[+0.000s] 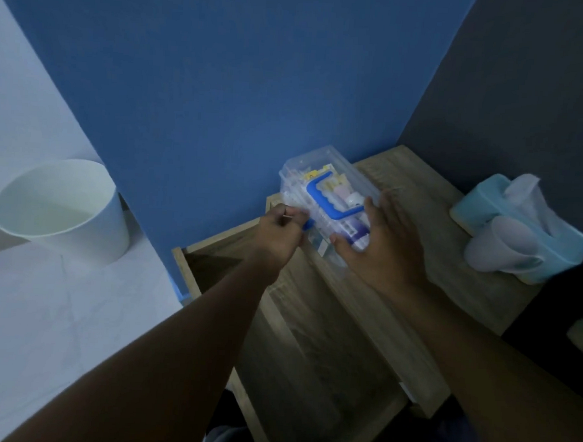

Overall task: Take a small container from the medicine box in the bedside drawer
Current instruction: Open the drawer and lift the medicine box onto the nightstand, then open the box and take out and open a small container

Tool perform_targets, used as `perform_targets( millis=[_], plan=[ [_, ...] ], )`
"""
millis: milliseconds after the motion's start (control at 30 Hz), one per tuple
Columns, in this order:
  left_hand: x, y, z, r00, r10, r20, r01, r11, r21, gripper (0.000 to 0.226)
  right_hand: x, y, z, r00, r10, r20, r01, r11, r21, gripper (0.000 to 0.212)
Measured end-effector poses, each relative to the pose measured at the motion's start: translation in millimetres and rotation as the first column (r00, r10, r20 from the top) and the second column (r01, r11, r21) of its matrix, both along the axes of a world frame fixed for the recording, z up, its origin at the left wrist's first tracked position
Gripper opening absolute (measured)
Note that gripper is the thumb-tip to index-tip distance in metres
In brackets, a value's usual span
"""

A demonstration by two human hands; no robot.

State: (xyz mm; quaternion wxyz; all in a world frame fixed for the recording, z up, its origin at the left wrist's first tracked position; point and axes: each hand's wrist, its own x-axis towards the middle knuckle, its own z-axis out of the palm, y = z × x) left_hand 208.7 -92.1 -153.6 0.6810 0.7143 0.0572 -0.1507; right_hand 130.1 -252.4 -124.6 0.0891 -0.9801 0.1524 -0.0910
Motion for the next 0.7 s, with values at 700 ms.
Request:
perform_targets(
  millis=[700],
  plan=[
    [-16.2,3.6,19.0,0.678,-0.668,0.306,0.083,0.484,0.871,0.079,1.4,-42.0,70.8,0.960,0.180,0.214,-0.217,0.962,0.164,0.075]
  ],
)
